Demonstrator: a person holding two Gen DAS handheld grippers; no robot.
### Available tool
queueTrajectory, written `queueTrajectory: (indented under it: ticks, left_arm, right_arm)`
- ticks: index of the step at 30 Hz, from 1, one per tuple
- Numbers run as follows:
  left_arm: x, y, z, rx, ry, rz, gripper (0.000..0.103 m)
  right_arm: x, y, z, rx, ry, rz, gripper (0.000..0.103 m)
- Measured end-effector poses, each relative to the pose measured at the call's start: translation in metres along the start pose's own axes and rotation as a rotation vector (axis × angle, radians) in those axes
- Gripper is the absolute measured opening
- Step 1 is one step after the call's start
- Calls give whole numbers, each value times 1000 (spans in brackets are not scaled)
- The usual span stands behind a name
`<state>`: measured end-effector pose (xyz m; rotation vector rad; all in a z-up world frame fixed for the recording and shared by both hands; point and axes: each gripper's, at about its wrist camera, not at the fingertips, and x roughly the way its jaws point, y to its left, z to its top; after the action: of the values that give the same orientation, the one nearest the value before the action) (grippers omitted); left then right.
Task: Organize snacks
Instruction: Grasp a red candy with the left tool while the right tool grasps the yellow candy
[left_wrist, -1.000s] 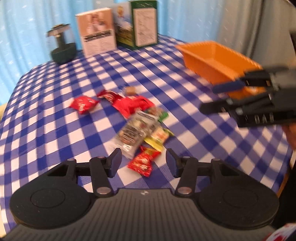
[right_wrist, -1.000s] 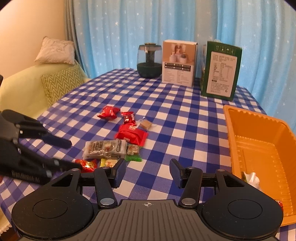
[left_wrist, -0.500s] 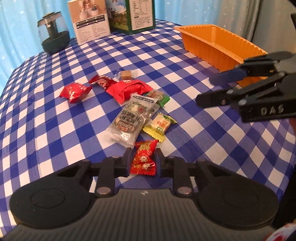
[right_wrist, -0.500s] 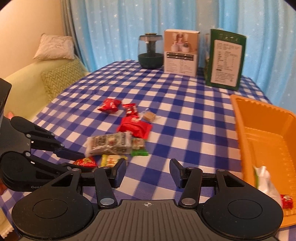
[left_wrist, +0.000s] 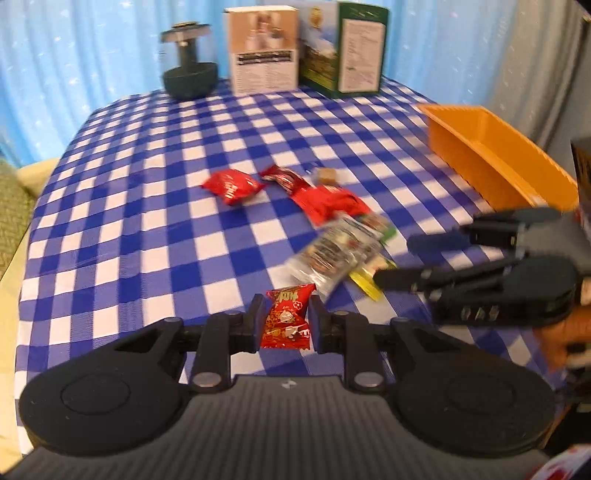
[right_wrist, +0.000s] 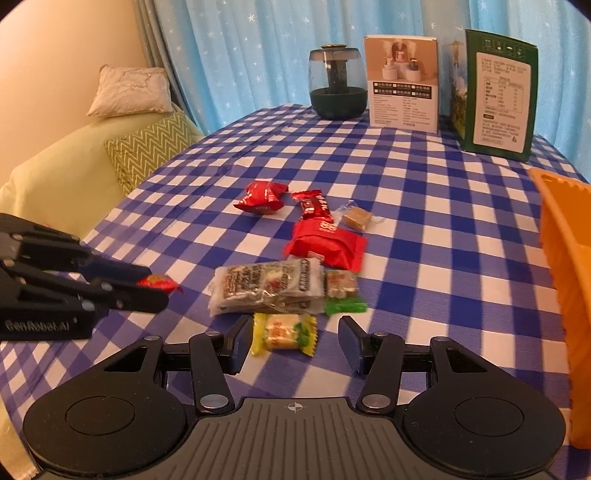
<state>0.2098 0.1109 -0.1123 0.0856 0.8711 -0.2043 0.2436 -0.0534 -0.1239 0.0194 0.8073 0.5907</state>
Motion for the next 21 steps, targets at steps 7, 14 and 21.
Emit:
queueTrajectory:
  ticks: [7, 14, 21]
  left_arm:
    - [-1, 10, 9, -78, -33, -4, 22]
    - [0, 3, 14, -73, -40, -11, 22]
    - [1, -5, 18, -58, -52, -31, 22]
  right_arm:
    - [18, 17, -7, -101, -5, -61, 52]
    - [19, 26, -12, -145, -3, -81, 30]
    - [9, 21, -12, -112, -5, -97, 25]
